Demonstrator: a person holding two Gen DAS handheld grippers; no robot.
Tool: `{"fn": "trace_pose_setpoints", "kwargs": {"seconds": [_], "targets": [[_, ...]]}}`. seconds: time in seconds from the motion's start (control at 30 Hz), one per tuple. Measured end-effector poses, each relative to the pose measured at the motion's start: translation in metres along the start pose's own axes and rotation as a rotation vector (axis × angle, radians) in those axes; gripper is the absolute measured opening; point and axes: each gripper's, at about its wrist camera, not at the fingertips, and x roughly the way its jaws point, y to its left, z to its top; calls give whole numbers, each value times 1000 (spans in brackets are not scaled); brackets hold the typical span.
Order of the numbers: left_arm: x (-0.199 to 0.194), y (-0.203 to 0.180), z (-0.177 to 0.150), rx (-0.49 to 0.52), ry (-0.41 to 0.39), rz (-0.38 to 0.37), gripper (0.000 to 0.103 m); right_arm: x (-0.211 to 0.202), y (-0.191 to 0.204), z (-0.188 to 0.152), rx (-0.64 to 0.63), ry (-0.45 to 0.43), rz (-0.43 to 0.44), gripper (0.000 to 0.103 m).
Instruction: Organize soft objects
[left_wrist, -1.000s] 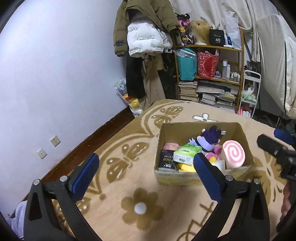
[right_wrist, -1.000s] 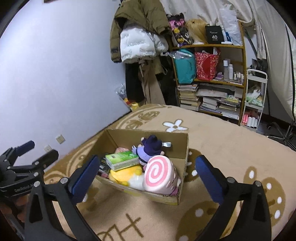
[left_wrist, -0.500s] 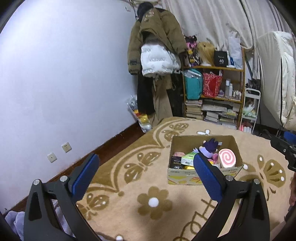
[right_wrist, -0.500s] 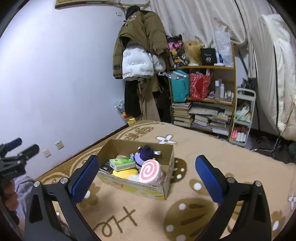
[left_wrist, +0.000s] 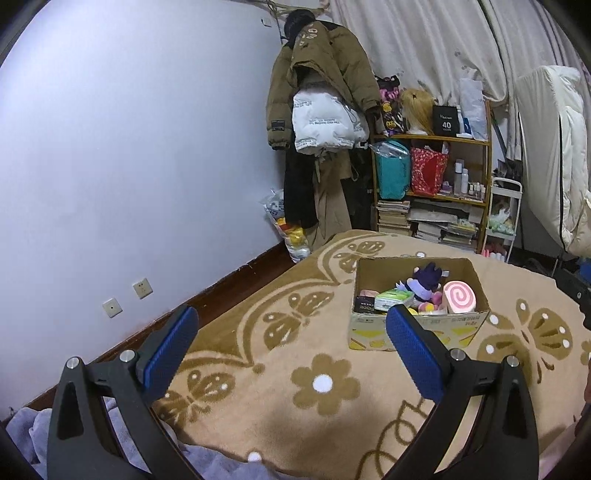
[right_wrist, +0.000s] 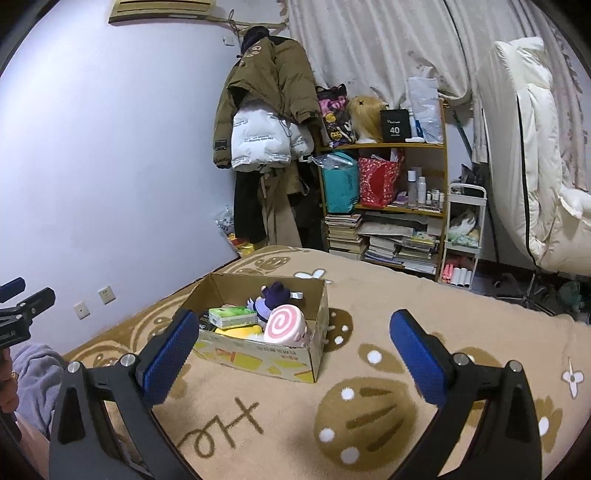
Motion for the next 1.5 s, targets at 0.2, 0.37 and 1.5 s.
{"fn": "trace_pose_setpoints", "kwargs": {"seconds": [0.2, 0.37, 1.5], "targets": [[11, 5, -12, -33, 0, -20, 101, 14, -7, -17, 13, 14, -20, 103], [21, 0, -23, -16, -8, -16, 101, 21, -10, -26, 2, 12, -28, 103], [39, -27, -30, 58, 11, -35, 101, 48, -5, -60, -87, 63, -70, 103]]}}
